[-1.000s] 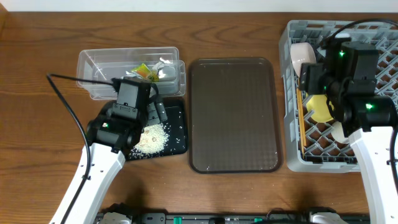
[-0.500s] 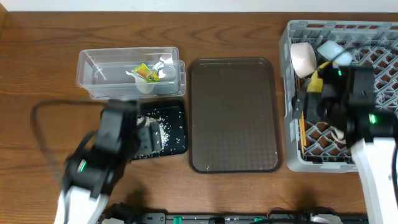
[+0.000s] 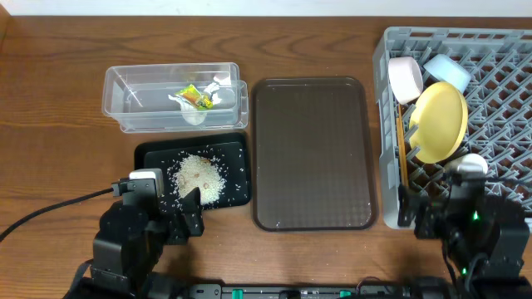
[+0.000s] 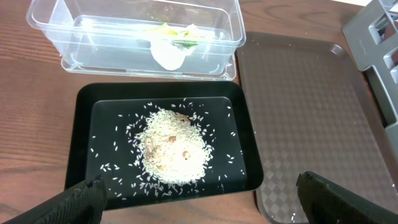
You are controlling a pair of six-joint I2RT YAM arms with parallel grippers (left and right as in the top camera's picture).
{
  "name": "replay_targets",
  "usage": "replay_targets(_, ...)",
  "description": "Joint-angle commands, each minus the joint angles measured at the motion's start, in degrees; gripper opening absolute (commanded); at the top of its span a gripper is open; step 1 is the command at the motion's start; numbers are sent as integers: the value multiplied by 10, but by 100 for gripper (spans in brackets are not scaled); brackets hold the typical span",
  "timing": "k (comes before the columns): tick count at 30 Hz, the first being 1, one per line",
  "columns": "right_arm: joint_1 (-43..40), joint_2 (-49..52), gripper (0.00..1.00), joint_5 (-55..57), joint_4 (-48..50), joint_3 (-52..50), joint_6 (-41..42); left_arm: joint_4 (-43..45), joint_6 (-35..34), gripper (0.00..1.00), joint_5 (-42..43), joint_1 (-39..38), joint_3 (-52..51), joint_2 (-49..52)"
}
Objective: Sort waste into correct bins and load items into the dishwasher rack
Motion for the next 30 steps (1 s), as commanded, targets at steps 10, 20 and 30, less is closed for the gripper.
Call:
replay_targets(10,-6,-15,99,6,-93,-5,5,-2,9,100,-7,1,-5,-1)
replay_targets(20,28,-116,99,10,27,-65,-12,-2,9,100,-7,1,-5,-1)
replay_targets(30,32,-288,99,8,383,-330,-22,-2,10,100,-7,1,-5,-1)
